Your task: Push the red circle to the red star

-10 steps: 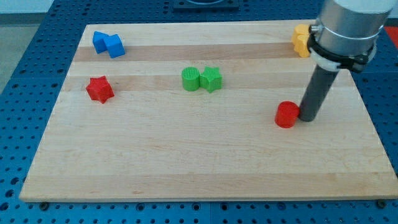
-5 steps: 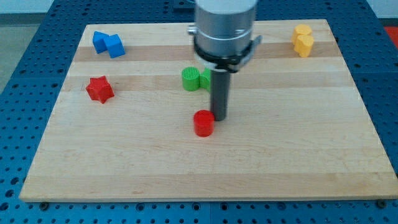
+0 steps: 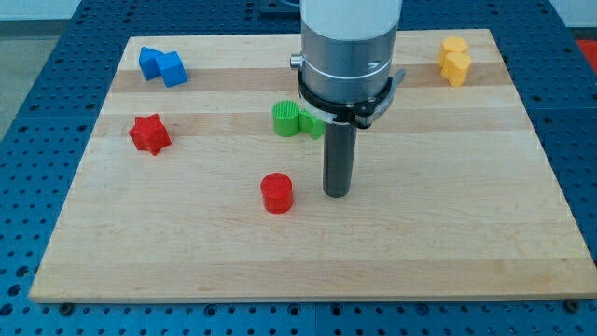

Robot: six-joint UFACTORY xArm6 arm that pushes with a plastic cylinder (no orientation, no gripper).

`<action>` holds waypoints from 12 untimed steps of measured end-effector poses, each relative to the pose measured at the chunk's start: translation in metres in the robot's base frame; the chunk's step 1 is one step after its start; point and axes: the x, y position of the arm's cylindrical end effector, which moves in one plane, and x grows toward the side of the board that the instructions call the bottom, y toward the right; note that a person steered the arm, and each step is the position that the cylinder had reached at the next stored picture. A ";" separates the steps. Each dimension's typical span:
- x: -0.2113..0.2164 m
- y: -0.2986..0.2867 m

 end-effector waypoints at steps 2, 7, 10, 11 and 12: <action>-0.013 -0.030; -0.007 -0.020; -0.003 -0.079; 0.005 -0.067; 0.011 -0.072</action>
